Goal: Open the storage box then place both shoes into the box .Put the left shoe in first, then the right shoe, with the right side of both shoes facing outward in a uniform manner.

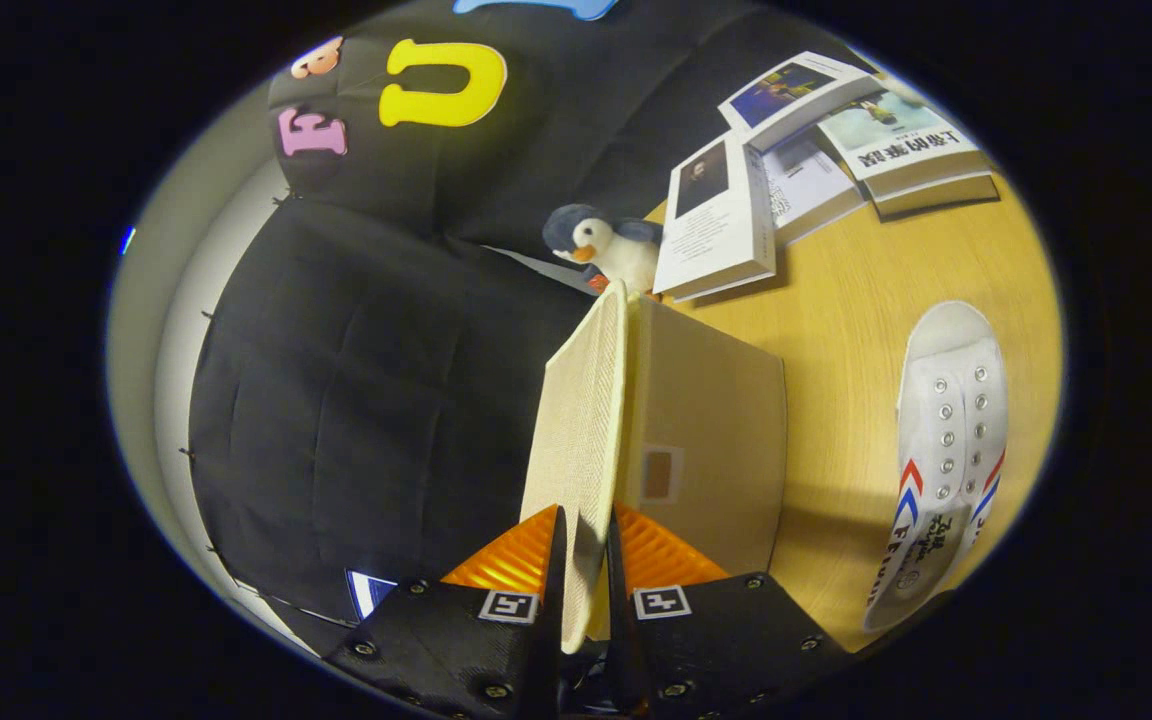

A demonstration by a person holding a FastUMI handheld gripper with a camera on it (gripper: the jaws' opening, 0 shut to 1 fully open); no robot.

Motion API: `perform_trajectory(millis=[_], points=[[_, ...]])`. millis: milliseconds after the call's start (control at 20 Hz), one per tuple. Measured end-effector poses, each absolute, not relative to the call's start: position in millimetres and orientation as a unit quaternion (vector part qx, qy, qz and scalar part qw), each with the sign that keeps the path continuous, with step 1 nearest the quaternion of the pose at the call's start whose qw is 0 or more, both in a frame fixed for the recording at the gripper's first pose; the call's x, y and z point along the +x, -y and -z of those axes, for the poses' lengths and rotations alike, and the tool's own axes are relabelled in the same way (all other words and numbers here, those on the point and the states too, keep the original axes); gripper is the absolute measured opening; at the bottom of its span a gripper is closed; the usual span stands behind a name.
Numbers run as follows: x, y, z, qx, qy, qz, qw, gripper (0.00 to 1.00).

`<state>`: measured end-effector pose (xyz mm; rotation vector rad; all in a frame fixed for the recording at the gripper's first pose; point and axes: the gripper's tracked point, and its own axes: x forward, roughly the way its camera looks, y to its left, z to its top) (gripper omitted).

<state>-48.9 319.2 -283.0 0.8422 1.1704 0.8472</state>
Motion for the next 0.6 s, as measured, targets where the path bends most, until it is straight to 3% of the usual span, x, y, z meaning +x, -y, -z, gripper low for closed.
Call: perform_trajectory(millis=[600], points=[[-39, -380, 185, 0.347, -0.462, -0.459, 0.675, 0.21]])
